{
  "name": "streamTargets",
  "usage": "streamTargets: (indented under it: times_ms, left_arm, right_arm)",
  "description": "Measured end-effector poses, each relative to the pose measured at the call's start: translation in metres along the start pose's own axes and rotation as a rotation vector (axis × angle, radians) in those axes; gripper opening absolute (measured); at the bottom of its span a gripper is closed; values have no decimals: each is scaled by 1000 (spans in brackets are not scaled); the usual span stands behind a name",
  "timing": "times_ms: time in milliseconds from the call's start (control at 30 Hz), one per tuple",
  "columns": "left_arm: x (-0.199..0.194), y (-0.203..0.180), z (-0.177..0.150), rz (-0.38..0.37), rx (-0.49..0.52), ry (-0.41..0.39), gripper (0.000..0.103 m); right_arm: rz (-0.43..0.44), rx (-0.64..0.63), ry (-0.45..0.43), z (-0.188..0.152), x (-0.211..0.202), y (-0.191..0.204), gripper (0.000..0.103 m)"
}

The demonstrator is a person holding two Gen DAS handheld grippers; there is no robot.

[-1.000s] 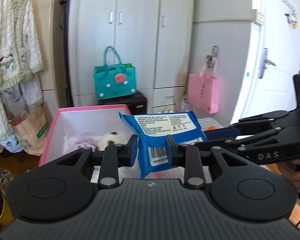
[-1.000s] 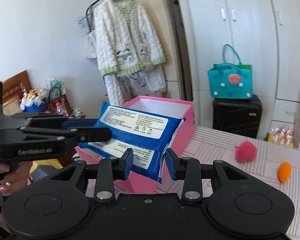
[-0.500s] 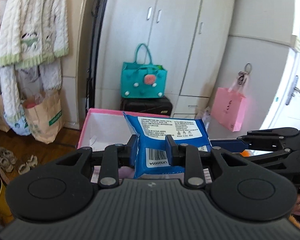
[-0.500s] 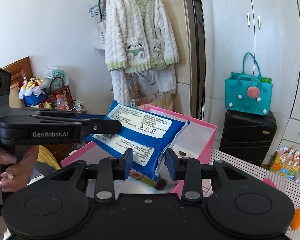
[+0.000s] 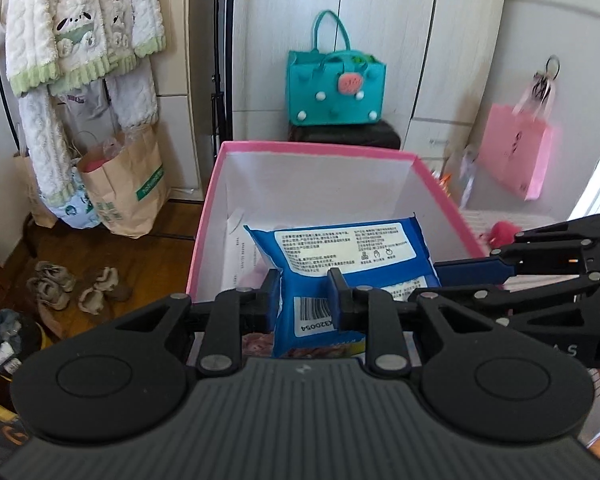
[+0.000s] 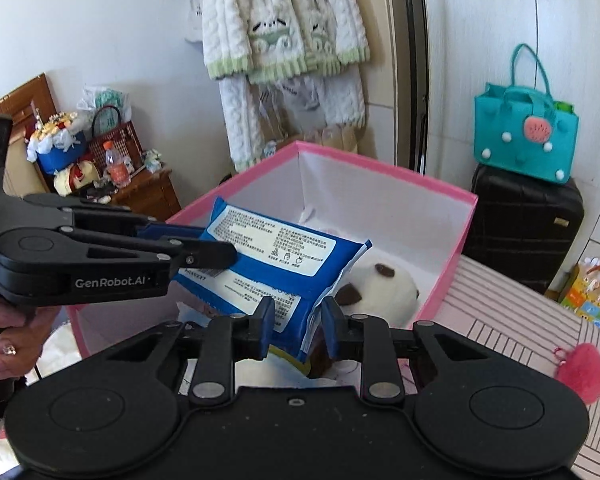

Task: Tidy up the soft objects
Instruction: 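Open both grippers to drop the wipes packet into the box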

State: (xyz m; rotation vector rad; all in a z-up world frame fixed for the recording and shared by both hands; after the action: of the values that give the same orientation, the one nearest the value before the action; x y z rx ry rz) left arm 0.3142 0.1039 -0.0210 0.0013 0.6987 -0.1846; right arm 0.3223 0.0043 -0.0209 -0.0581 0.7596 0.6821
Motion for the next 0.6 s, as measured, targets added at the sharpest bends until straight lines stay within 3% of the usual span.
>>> streamTargets:
  times_ms: [200,333,600]
  left_arm:
    - [10,0,-3,95,72,38,23]
    - [10,0,-7,51,16,71,23]
    - [-14,-7,-6,59,29,63,25]
  right_arm:
    - [-16,-3,62,-6,14,4,34]
    - [-21,1,72,-7,17,2,34]
    - [-23,-14,28,-4,-12,11,34]
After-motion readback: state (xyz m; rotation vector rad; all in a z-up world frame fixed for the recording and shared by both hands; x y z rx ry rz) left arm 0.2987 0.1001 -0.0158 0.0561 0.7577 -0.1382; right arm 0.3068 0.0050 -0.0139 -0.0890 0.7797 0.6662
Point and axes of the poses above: each gripper's, at about its wrist camera, not at the fingertips, and x roughly the way its jaws point, y to its left, z to its top, the point moved 10 cm from there along x, roughly the way its jaws point, and after that the axes turned 1 degree about x, right-handed, at the moved point
